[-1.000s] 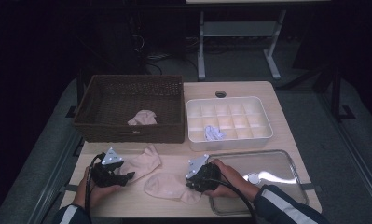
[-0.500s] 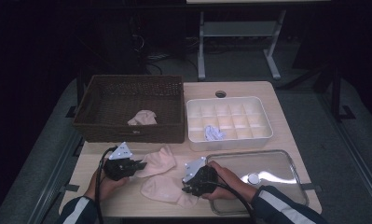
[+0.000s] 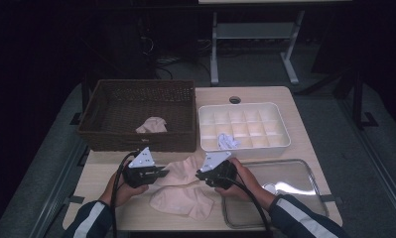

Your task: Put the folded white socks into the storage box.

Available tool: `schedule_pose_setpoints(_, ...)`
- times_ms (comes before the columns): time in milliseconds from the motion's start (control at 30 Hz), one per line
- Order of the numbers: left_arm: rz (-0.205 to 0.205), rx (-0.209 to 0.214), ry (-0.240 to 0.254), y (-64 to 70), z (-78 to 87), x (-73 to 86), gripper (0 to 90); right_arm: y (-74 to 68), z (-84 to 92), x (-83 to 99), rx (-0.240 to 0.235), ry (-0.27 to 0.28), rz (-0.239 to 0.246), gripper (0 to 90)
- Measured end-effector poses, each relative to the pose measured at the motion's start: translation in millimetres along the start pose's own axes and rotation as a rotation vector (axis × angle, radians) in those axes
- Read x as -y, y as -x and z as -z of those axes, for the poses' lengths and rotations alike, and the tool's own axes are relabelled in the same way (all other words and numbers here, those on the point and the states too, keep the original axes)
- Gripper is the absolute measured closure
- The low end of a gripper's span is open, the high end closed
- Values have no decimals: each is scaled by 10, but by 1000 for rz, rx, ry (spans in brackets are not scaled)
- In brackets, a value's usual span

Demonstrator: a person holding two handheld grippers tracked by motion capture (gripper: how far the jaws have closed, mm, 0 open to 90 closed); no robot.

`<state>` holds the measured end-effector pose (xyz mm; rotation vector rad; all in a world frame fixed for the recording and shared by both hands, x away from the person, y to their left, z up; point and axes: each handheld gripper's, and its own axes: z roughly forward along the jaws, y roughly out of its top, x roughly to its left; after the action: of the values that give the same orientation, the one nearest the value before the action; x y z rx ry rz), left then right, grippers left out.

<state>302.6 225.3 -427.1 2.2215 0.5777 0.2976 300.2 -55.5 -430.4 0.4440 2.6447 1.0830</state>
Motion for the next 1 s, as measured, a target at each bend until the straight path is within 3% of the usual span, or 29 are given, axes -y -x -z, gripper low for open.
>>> schedule_pose_setpoints(33,15,-3,3,-27,25,15,832,10,-35,-5,4,-7,16,784)
schedule_pose_setpoints(67,31,-5,-4,-68,31,55,825,16,-117,-6,-34,-23,27,675)
schedule_pose_setpoints(167,59,7,-2,-101,22,102,839,10,-167,-13,-39,-27,46,608)
schedule_pose_setpoints(200,95,29,26,-114,25,111,840,-13,-209,-27,-59,-28,63,553)
schedule_pose_setpoints(300,101,57,71,-68,43,40,840,-34,-268,-34,-82,-41,68,468)
schedule_pose_setpoints(367,99,77,97,-15,38,-26,841,-41,-311,-31,-70,-57,73,457)
schedule_pose_setpoints(467,87,88,104,33,22,-63,834,-44,-345,-35,-57,-64,84,488)
schedule_pose_setpoints(533,73,94,99,62,15,-80,827,-65,-384,-53,-7,-68,101,629)
schedule_pose_setpoints(567,74,89,99,65,13,-79,797,-49,-404,-46,6,-64,110,773)
schedule_pose_setpoints(600,65,64,84,62,14,-72,779,-41,-405,-43,2,-64,110,812)
schedule_pose_setpoints(633,65,64,84,62,14,-72,755,-35,-399,-41,1,-68,108,825)
schedule_pose_setpoints(700,64,6,54,24,20,-36,708,-13,-343,-38,-11,-63,100,850)
schedule_pose_setpoints(800,70,-35,35,-13,15,2,631,16,-235,-48,-31,-38,78,857)
schedule_pose_setpoints(933,31,-48,9,0,28,18,525,50,-140,-35,-36,-33,69,862)
schedule_pose_setpoints(1000,3,-23,12,33,21,12,458,65,-125,-31,-32,-40,75,864)
